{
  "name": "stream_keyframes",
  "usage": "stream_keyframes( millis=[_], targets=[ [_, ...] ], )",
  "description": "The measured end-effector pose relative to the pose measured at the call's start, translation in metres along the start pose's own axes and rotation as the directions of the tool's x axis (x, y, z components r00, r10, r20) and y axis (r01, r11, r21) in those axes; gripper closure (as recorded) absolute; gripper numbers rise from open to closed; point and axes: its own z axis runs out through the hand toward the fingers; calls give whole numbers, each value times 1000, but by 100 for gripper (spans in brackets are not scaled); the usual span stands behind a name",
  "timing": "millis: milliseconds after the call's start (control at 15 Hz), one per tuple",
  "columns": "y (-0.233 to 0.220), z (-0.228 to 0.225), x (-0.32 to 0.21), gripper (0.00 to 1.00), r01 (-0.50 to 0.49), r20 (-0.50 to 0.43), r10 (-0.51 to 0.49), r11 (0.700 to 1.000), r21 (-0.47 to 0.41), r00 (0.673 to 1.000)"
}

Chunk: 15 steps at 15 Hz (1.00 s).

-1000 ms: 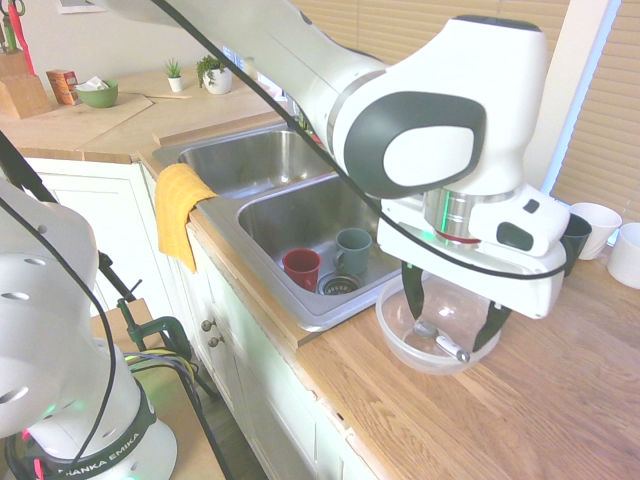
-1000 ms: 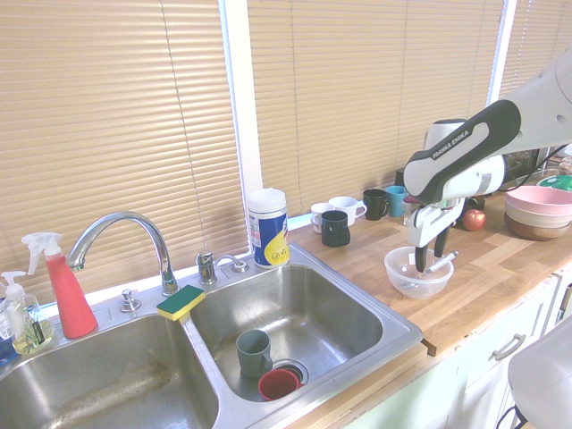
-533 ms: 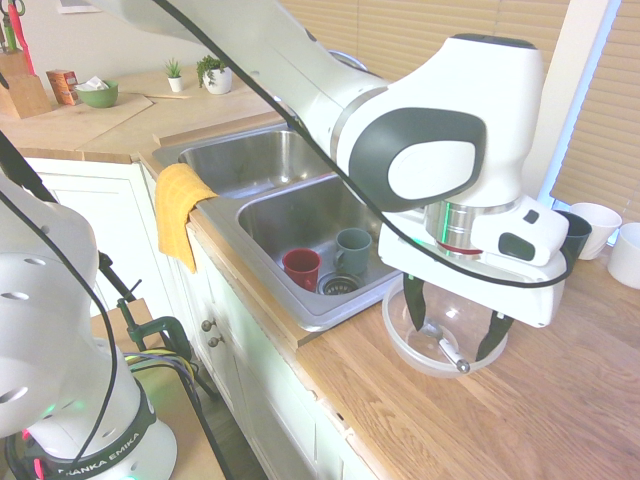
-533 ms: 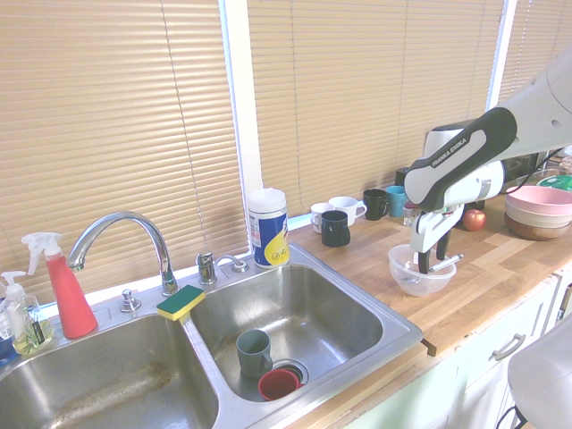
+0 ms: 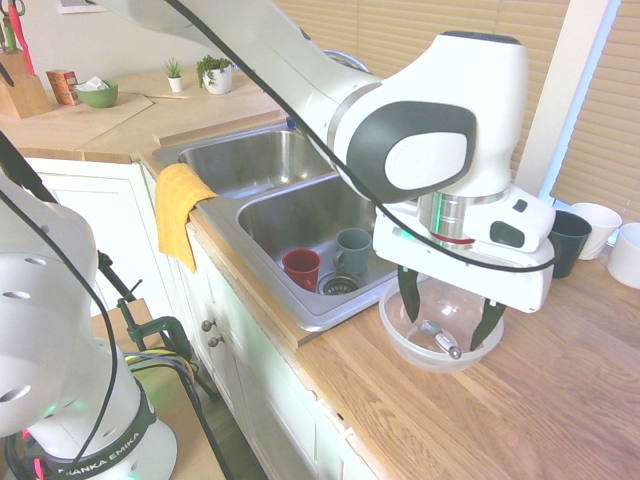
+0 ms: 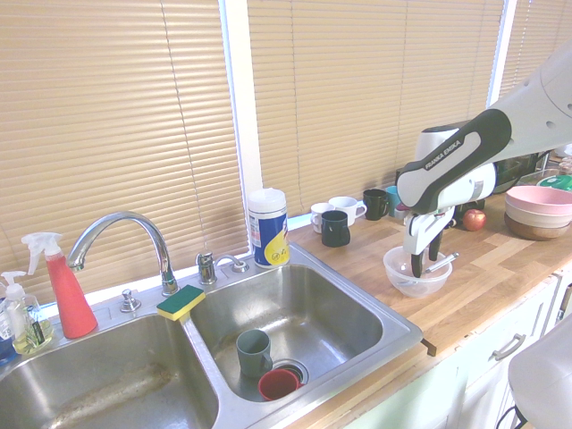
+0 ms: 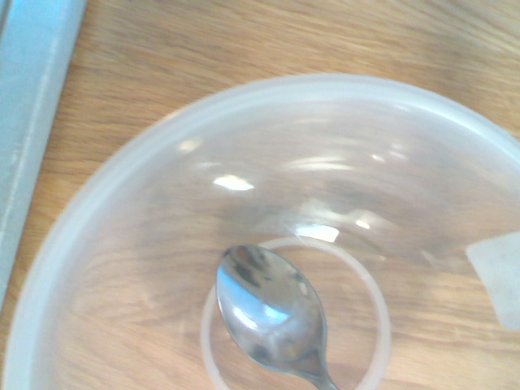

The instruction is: Put the spoon into the sink

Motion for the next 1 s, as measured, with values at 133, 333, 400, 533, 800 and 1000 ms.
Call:
stream_keyframes(
  millis=[133, 333, 400, 533, 800, 1000],
  targets=[
    [-3, 1, -1, 100, 14, -1, -14, 1000, -15, 1000],
    [-10, 9, -8, 100, 20, 8, -20, 998, -53, 1000],
    [-12, 14, -10, 100, 23, 13, -22, 997, -67, 1000],
    [-13, 21, -13, 100, 23, 13, -22, 996, -87, 1000],
    [-11, 24, -13, 100, 17, 11, -16, 995, -96, 1000],
    [-8, 25, -12, 100, 10, 11, -9, 995, -96, 1000]
  ],
)
